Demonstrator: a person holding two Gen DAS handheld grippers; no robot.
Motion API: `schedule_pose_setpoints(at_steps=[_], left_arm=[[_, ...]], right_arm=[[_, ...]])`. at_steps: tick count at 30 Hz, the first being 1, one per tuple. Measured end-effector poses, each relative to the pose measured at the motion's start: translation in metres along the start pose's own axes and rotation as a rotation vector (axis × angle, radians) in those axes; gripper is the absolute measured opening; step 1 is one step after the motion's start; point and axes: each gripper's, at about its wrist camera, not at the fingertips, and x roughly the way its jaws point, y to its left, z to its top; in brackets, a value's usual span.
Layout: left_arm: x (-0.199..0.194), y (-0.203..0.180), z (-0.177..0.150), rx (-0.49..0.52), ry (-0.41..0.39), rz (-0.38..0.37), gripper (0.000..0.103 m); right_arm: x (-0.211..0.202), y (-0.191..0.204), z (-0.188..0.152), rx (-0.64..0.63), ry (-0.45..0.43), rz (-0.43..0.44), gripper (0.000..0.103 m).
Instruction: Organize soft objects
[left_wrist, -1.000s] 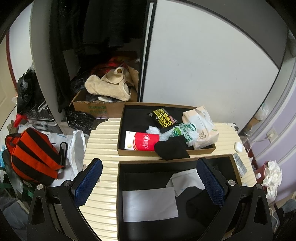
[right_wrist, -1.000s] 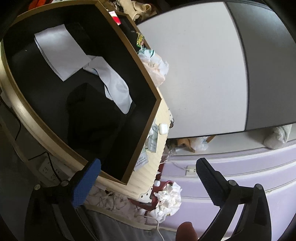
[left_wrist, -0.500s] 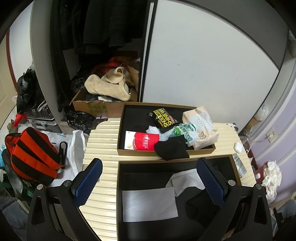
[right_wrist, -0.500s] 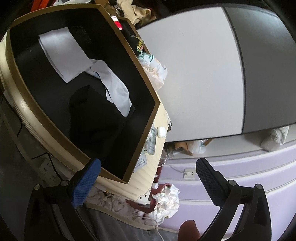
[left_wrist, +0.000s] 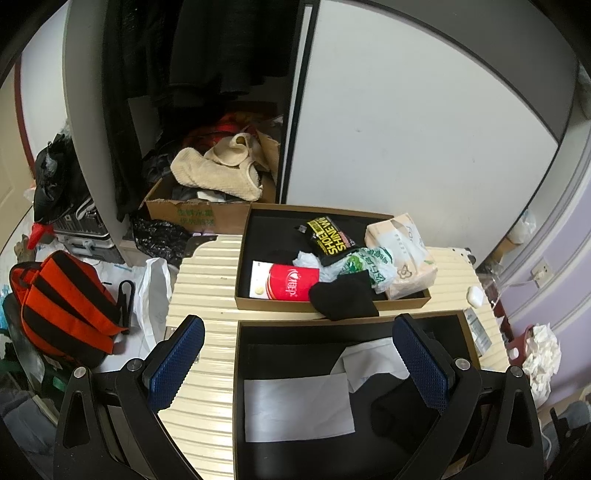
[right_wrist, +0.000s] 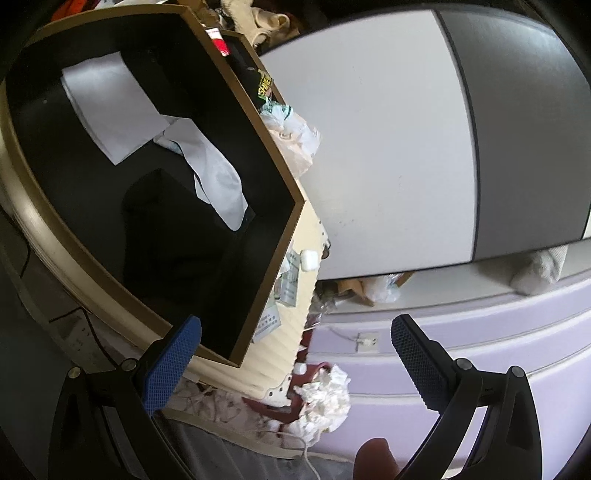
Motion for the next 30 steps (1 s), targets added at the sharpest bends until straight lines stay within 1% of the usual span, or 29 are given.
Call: schedule_pose_setpoints(at_steps=[6,15,19,21,25,30], left_arm=[[0.001,0.0,0.001,-0.002,0.001,0.0,0.101],[0.0,0.001,0.0,-0.002,0.0,-0.002,0.101],[-0.001,0.002,0.0,-0.001,-0.006,-0.002,0.101],[-0.001,0.003,-0.002,-0.008,-0.008,-0.003,0.101],[-0.003,0.008,0.0,-0.036,-0.012,-0.01,0.101],[-0.007,0.018,0.004,-0.077,-0.025,-0.009,0.101]], right_arm=[[-0.004,0.007,0.0,-0.029,-0.012,-0.01,0.102],[-0.005,0.008,0.003,-0.045,-0.03,-0.021,0.102],[-0.013,0.006,0.006,-0.025,-0.058,-0.01,0.102],[-0.015,0.005,0.007,-0.015,-0.072,-0.024,0.102],[-0.022,0.005,0.013,0.02,-0.085,-0.029,0.102],[-0.043,0.012,0.024,0.068,-0.135,-0.007,0.102]])
